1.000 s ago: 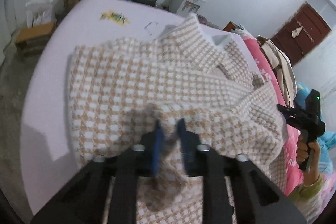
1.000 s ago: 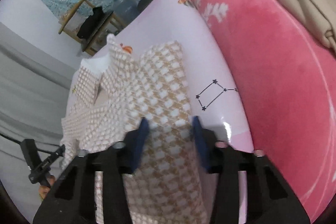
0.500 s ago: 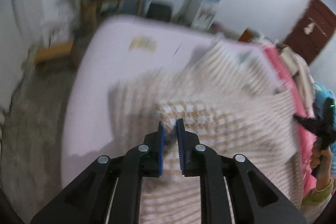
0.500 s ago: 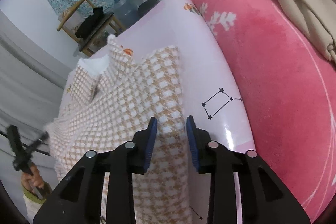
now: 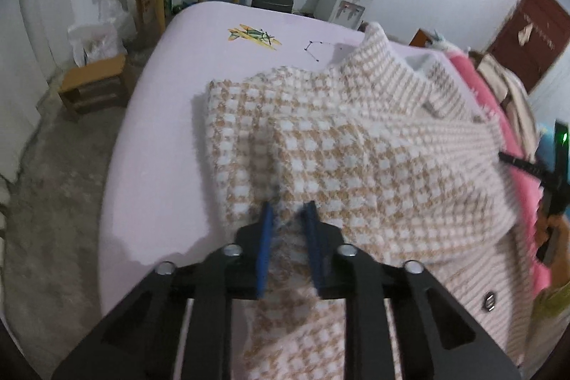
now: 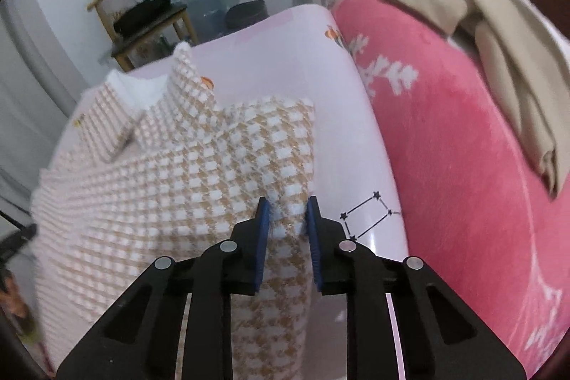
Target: Fold large clothes
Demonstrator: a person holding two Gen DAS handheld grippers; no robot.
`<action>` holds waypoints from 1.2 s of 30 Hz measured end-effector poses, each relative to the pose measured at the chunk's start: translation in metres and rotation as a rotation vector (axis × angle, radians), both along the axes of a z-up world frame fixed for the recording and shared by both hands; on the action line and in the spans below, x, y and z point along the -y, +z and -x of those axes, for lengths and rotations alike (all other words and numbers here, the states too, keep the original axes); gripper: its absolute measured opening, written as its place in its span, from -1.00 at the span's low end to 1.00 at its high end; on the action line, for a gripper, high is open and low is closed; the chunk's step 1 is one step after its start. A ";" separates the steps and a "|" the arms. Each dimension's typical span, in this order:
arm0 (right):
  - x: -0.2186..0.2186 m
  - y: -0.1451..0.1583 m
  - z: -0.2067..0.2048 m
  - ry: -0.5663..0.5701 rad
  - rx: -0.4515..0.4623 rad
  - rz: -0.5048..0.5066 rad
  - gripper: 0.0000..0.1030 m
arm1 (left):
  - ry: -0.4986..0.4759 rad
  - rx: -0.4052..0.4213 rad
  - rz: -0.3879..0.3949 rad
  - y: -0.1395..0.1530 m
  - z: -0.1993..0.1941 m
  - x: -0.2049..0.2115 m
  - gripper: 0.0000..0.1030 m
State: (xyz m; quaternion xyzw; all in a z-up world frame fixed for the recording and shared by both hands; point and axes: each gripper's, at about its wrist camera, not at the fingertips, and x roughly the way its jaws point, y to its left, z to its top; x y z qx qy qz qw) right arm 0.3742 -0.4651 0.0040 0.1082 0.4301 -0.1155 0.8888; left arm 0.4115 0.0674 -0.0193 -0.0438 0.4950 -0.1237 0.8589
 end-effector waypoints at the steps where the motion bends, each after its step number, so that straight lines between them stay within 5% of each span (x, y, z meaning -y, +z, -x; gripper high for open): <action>1: -0.004 0.000 -0.001 0.002 0.000 0.030 -0.66 | -0.005 0.009 -0.022 0.003 0.004 0.001 -0.80; 9: -0.004 -0.002 -0.003 0.012 -0.002 0.057 -0.64 | -0.045 0.068 -0.164 -0.001 0.021 0.010 -0.89; 15: 0.002 0.013 0.013 -0.001 0.042 0.021 -0.41 | -0.036 0.109 -0.142 0.017 0.027 0.005 -0.84; 18: -0.006 0.032 0.032 0.048 0.103 0.029 -0.36 | -0.016 0.203 -0.207 0.036 0.035 0.007 -0.84; 21: -0.017 0.037 0.040 0.100 0.117 0.012 -0.30 | -0.024 0.229 -0.143 0.048 0.032 0.014 -0.84; 23: -0.025 0.033 0.037 0.160 0.099 -0.036 -0.30 | -0.056 0.215 -0.112 0.048 0.024 0.026 -0.84; 26: -0.040 0.020 0.020 0.185 0.027 0.023 -0.30 | -0.142 0.156 -0.118 0.030 0.006 0.058 -0.84; 29: -0.041 -0.001 -0.005 0.164 -0.045 0.038 -0.37 | -0.106 0.083 -0.188 -0.002 -0.016 0.066 -0.83; 32: -0.036 -0.006 -0.018 0.135 -0.042 0.031 -0.37 | -0.076 0.096 -0.133 -0.004 -0.019 0.060 -0.83; 36: -0.036 0.001 -0.022 0.098 -0.054 0.038 -0.39 | -0.073 0.117 -0.167 0.000 -0.014 0.062 -0.83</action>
